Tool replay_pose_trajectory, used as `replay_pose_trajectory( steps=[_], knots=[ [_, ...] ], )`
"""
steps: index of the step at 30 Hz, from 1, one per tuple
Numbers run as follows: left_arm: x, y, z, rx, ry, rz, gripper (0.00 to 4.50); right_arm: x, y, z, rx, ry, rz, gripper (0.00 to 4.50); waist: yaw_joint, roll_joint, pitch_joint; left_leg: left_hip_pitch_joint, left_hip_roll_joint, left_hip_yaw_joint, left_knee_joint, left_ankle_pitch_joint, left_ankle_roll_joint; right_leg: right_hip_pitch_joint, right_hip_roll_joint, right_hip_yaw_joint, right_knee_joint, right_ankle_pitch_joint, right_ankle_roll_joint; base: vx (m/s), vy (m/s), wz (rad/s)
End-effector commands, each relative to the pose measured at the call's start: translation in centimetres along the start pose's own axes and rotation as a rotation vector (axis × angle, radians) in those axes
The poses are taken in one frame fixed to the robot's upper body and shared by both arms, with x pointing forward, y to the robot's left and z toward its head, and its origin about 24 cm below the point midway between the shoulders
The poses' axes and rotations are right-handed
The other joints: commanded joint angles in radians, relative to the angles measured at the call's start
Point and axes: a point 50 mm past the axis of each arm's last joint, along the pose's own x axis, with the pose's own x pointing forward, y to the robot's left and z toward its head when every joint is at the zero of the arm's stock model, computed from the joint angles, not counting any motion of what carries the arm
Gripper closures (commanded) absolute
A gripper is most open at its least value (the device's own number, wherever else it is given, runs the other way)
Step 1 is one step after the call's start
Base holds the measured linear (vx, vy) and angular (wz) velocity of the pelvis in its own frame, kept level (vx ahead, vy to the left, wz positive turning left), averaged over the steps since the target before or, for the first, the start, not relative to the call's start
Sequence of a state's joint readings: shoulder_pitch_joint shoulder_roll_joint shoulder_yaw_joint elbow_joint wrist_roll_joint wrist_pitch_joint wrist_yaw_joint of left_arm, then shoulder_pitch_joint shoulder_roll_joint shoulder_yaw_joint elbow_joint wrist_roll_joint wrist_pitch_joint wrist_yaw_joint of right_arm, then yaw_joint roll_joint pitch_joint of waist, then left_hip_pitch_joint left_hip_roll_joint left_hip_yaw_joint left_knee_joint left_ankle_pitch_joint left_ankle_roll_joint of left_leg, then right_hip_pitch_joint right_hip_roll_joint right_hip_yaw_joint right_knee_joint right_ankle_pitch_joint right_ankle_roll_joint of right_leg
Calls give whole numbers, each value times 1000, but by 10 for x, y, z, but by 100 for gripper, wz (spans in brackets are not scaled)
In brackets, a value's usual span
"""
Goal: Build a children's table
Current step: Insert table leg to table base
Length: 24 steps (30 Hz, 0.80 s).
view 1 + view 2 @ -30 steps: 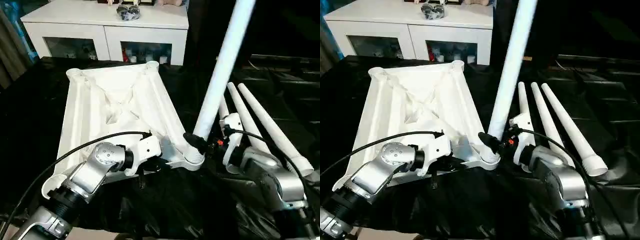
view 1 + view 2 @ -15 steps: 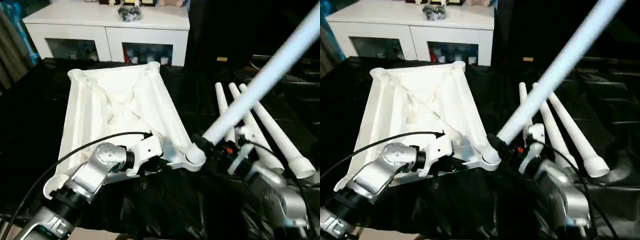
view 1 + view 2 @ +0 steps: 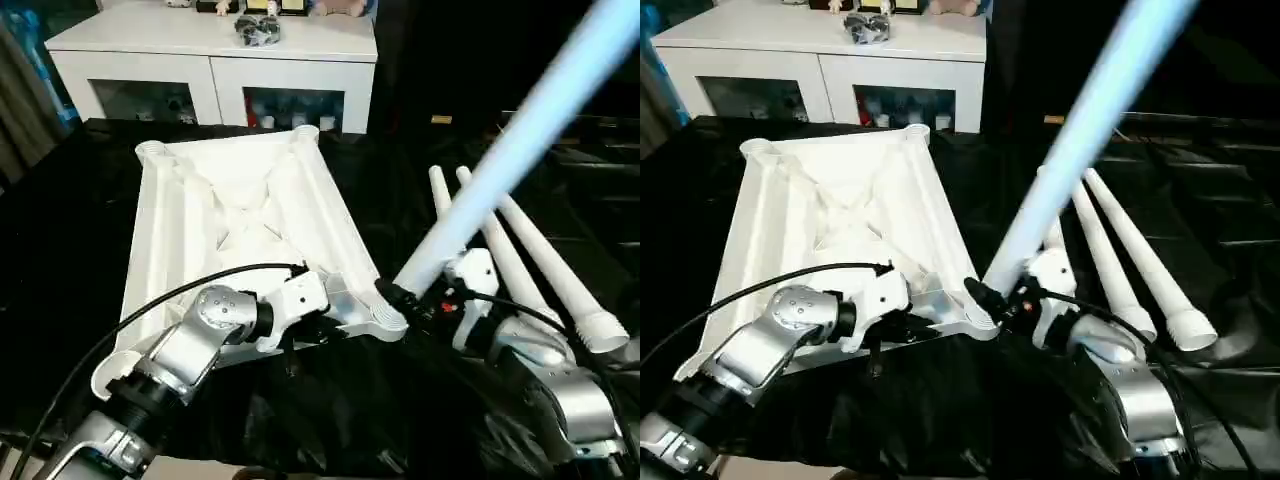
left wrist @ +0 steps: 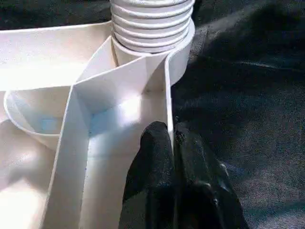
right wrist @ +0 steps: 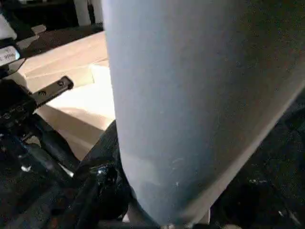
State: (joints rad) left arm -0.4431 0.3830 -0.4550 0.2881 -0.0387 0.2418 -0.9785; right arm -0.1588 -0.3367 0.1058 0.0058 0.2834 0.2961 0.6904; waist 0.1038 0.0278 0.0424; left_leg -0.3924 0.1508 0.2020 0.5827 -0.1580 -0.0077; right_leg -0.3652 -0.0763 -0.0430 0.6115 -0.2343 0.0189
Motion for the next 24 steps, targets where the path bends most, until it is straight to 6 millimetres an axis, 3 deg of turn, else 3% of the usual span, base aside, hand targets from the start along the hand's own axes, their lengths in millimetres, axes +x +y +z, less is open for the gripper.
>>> replay_pose_trajectory(
  steps=[1, 6, 7, 10, 12, 15, 18, 20, 24],
  knots=[
    [-2, 7, 2, 6, -5, 32, 450, 3, 8, -21, 46, 123, 80, 261, -13, -21, -32, 45, 87, -63, -88, -503, -77, -19, -103, 50, -116, -561, -103, 0, 0, 0],
    [-3, 7, 4, 28, 3, -4, 450, 9, 8, -24, 36, 173, 161, 261, -20, -22, -27, 52, 88, -70, -87, -561, -91, -25, -107, 50, -126, -635, -84, 0, 0, 0],
    [-4, 8, 6, 36, 2, -16, 450, 11, 7, -24, 41, 179, 181, 261, -21, -19, -16, 52, 88, -72, -91, -585, -95, -33, -105, 51, -129, -638, -82, 0, 0, 0],
    [-4, 8, 11, 59, -7, -57, 450, 12, 4, -23, 50, 191, 233, 261, -27, -20, -15, 59, 86, -77, -92, -646, -107, -35, -103, 47, -130, -656, -81, 0, 0, 0],
    [-5, 8, 15, 96, -5, -93, 450, 11, 4, -23, 57, 210, 298, 261, -28, -22, -8, 59, 89, -81, -100, -678, -113, -32, -100, 44, -131, -624, -86, 0, 0, 0],
    [-6, 9, 18, 128, -5, -132, 450, 8, 3, -23, 50, 233, 349, 261, -26, -22, -9, 59, 91, -77, -109, -674, -116, -29, -96, 47, -126, -540, -107, 0, 0, 0],
    [-7, 10, 22, 160, -9, -172, 450, 6, 3, -22, 42, 253, 395, 261, -23, -22, -3, 62, 92, -75, -111, -675, -118, -33, -99, 53, -123, -505, -127, 0, 0, 0],
    [-9, 11, 24, 173, 1, -190, 450, 4, 3, -22, 33, 266, 427, 261, -24, -25, -4, 57, 93, -75, -115, -660, -116, -27, -99, 52, -118, -469, -137, 0, 0, 0],
    [-10, 17, 26, 190, 21, -177, 450, 3, 6, -21, 17, 268, 471, 261, -20, -25, -4, 63, 94, -69, -113, -644, -112, -31, -100, 57, -119, -430, -159, 0, 0, 0]
  ],
)
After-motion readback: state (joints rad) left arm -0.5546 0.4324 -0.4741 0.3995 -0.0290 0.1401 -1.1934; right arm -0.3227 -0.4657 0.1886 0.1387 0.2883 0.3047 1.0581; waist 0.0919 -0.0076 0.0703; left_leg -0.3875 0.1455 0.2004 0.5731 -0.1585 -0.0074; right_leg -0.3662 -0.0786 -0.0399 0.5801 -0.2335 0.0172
